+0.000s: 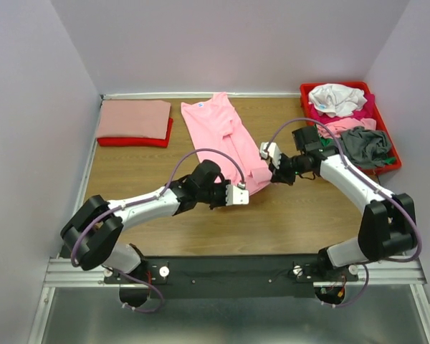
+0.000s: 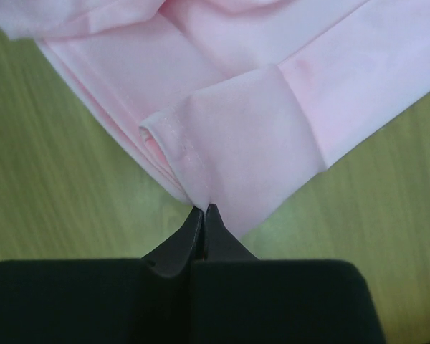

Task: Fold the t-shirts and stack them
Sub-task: Fold the tshirt

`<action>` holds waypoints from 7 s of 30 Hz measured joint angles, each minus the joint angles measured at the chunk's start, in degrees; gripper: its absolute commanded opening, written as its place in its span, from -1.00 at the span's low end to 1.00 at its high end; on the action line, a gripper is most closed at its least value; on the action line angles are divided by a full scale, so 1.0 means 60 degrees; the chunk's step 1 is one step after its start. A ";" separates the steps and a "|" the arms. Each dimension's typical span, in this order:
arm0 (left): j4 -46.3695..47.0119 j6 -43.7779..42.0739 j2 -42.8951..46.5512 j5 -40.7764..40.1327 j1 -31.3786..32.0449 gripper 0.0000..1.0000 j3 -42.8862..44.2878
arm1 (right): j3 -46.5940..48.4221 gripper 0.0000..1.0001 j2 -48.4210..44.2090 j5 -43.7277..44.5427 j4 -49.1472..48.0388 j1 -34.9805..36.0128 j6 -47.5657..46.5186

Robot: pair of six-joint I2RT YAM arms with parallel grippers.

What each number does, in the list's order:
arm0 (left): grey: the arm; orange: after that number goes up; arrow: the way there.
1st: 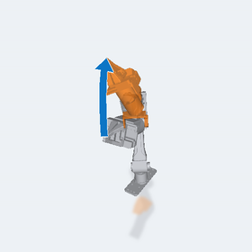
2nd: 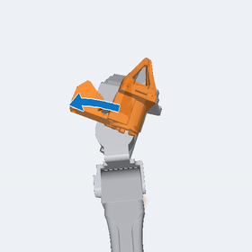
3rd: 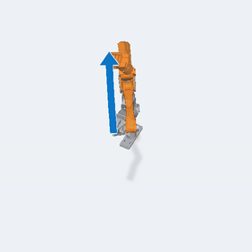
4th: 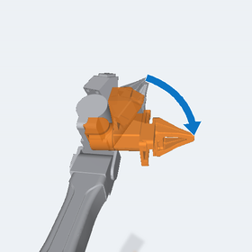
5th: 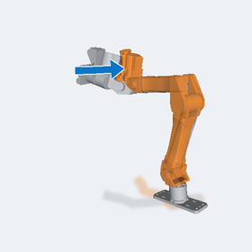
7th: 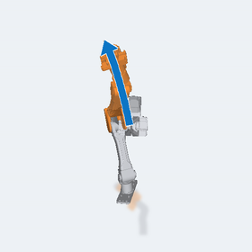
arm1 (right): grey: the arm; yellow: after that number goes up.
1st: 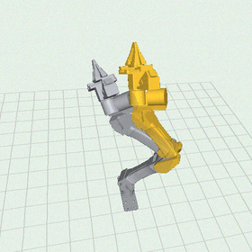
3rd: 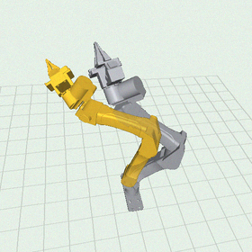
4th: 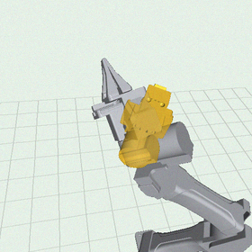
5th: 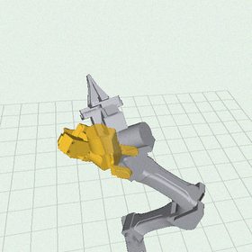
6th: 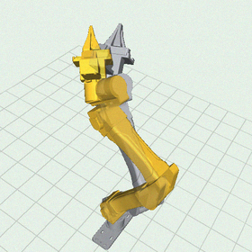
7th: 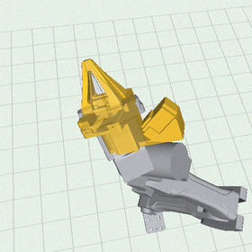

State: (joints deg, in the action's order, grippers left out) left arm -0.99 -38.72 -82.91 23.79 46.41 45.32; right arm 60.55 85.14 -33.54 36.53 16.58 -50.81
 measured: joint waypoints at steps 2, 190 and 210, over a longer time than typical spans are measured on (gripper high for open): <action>-0.0135 0.0262 0.0244 -0.0033 0.0295 -1.00 -0.0266 | -0.0488 -0.99 -0.0433 0.0018 0.0324 0.0000 -0.0178; -0.0404 -0.1494 0.3231 0.0616 -0.0827 -1.00 -0.1333 | 0.1643 -0.99 0.0160 -0.2488 0.2193 0.0211 -0.3020; 0.1978 -0.1909 -0.1494 0.1253 -0.3763 -1.00 0.1869 | 0.4331 -0.99 0.4732 0.0291 -0.2911 0.0229 0.2335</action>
State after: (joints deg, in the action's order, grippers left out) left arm 10.87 -50.17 -91.88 31.31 23.83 56.53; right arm 86.54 113.54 -31.79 19.07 17.96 -36.80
